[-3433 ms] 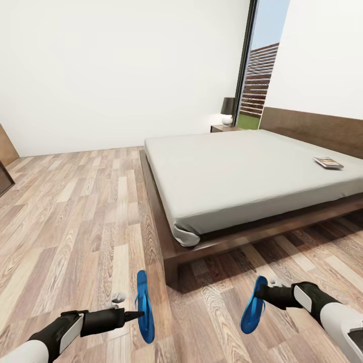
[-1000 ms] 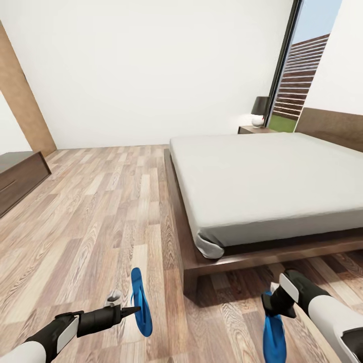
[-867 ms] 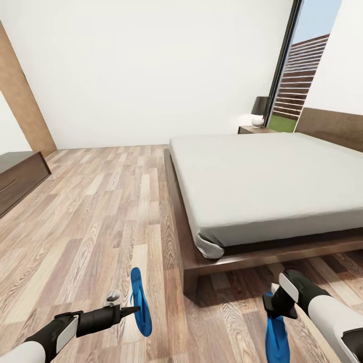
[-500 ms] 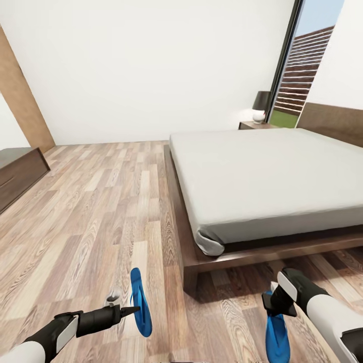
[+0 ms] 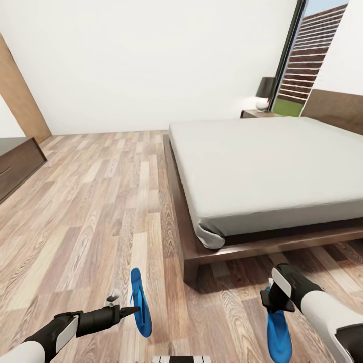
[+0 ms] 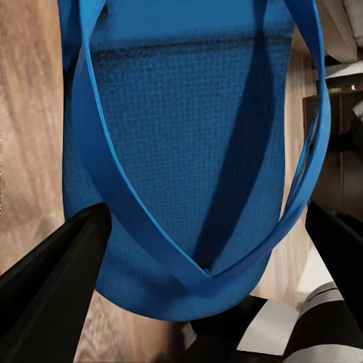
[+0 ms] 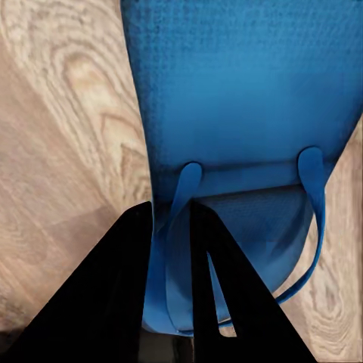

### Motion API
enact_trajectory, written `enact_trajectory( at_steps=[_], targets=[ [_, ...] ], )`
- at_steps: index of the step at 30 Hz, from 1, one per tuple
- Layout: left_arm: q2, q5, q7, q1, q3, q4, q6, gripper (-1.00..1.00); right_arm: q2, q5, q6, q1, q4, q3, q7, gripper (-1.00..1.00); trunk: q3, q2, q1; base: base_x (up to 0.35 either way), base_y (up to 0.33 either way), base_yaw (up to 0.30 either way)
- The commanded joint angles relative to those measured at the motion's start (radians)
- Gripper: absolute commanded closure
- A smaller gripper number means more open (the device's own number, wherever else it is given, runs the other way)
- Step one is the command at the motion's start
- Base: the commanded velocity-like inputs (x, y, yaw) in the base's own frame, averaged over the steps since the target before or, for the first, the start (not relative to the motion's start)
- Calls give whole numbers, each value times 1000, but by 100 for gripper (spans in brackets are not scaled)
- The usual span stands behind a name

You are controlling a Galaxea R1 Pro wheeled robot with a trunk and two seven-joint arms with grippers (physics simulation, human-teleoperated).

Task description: In the bedroom, move the book from the bed onto either nightstand, and place the two sandals side by side next to the bed.

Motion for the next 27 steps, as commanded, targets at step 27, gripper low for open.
enact_trajectory(
  at_steps=[27],
  targets=[
    [38,13,-5,0,68,1,14,100,13,-13,-5,-43,-75,4,-114,100,-105,-7,12,0,0,0]
  ],
)
